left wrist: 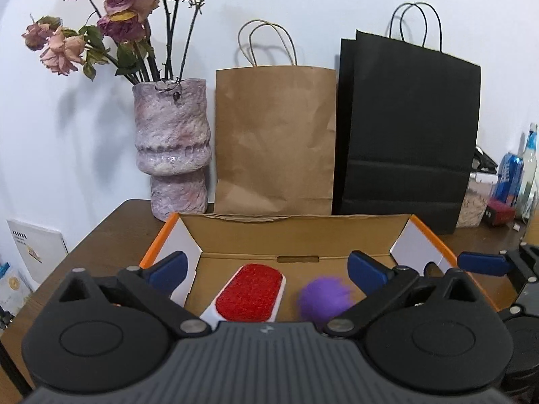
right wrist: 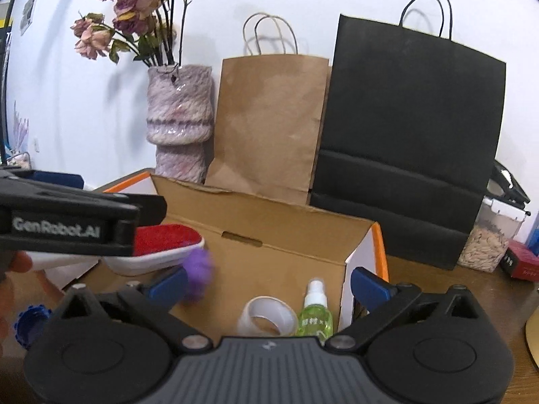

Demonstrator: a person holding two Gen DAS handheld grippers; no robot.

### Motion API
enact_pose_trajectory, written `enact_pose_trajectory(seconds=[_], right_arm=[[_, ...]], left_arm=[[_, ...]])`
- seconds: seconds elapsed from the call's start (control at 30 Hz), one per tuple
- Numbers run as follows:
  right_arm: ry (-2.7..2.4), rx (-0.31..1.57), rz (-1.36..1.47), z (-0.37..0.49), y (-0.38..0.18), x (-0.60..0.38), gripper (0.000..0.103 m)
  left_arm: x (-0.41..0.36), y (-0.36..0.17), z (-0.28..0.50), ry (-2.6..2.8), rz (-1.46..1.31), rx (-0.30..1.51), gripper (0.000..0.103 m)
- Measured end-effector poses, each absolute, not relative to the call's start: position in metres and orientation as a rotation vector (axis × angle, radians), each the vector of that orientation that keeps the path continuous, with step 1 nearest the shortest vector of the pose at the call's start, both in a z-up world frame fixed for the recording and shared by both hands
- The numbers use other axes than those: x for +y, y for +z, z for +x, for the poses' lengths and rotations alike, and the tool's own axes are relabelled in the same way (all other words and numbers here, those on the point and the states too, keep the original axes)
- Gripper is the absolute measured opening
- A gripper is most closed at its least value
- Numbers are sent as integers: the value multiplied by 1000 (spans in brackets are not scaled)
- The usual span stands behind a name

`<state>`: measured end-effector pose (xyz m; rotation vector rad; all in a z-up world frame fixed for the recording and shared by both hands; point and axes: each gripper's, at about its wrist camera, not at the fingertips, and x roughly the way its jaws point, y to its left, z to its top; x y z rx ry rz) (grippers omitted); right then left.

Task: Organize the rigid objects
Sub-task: 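Open the left gripper over the box while the right releases the tape roll, then withdraw both grippers from the box toward the items on the table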

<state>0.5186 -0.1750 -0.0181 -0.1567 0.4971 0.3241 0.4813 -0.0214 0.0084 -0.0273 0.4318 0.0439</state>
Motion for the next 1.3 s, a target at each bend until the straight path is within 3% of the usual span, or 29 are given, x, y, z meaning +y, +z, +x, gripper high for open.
enact_pose_trajectory(seconds=[1.3], right_arm=[[286, 457, -140, 471, -6, -195, 103]], left_arm=[[-30, 16, 434, 58, -7, 385, 103]])
